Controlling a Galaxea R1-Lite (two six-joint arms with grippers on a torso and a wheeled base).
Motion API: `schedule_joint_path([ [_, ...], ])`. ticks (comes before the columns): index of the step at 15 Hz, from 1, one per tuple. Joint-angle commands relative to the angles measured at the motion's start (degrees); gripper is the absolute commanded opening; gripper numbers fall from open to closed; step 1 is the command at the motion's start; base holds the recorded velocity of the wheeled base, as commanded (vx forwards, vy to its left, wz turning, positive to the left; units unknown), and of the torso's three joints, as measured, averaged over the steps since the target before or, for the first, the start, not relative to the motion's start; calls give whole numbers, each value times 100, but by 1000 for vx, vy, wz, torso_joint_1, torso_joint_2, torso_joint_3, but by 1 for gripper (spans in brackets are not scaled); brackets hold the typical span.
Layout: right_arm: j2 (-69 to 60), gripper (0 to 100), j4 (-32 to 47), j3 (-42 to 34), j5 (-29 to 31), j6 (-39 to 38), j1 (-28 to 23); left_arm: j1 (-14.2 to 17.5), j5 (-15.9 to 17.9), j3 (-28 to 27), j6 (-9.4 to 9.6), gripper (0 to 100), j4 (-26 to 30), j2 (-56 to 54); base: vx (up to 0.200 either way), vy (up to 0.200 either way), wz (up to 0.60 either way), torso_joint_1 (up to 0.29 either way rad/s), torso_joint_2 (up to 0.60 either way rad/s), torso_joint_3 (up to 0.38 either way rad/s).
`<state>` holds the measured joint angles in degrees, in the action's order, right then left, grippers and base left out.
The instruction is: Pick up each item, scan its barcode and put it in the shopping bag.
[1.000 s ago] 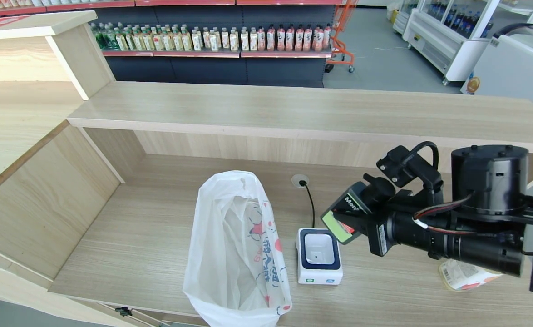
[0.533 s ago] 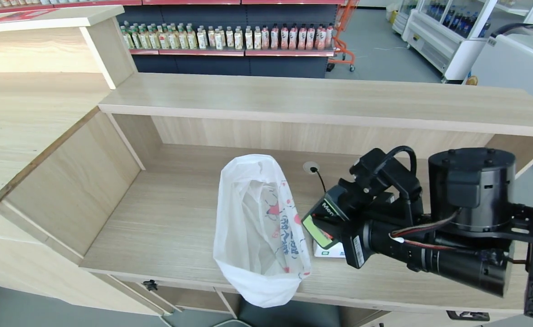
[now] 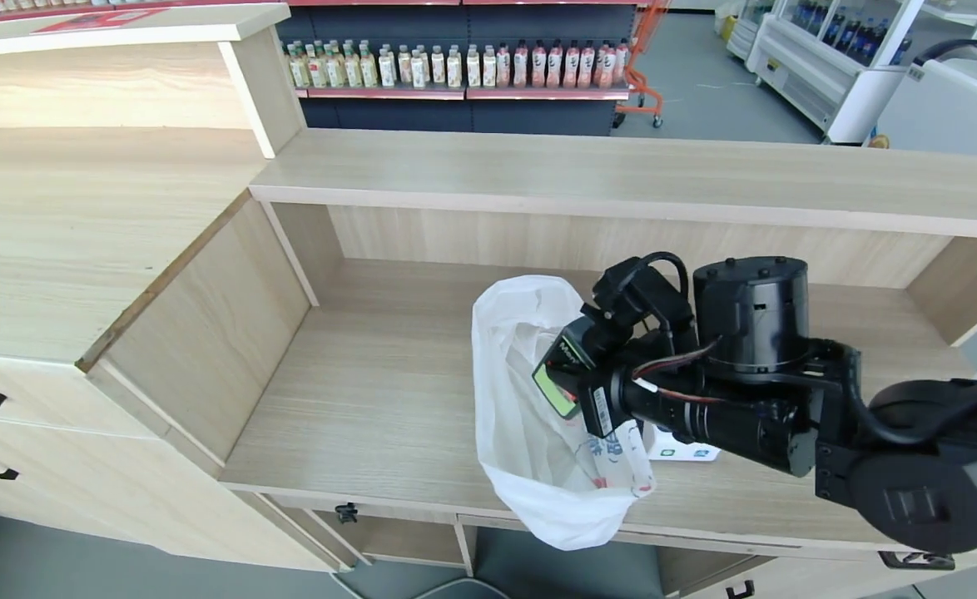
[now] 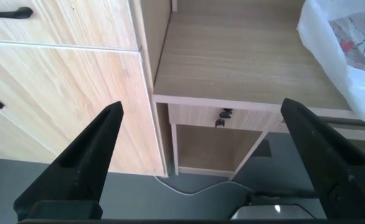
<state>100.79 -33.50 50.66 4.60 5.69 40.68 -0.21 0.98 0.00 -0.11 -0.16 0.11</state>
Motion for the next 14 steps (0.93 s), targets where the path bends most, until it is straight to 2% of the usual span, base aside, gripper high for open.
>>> schedule_joint_path([
  [1, 248, 0, -51, -39, -82, -24, -87, 3, -1, 0, 2, 100, -2, -2, 0, 0, 0, 0, 0, 0],
  [3, 204, 0, -78, -215, -222, -33, -174, 3, -1, 0, 11, 100, -2, -2, 0, 0, 0, 0, 0, 0],
  [6, 37, 0, -192, -522, -407, -86, -596, 3, -1, 0, 11, 100, -2, -2, 0, 0, 0, 0, 0, 0],
  [7, 72, 0, -350, -804, -627, -244, -825, 3, -1, 0, 11, 100, -2, -2, 0, 0, 0, 0, 0, 0],
  [9, 353, 0, -561, -944, -697, -596, -983, 3, -1, 0, 11, 100, -2, -2, 0, 0, 0, 0, 0, 0],
  [11, 696, 0, -860, -918, -890, -894, -1018, 3, -1, 0, 20, 100, -2, -2, 0, 0, 0, 0, 0, 0],
  [14, 1136, 0, -1159, -892, -987, -851, -1027, 3, -1, 0, 20, 100, -2, -2, 0, 0, 0, 0, 0, 0],
])
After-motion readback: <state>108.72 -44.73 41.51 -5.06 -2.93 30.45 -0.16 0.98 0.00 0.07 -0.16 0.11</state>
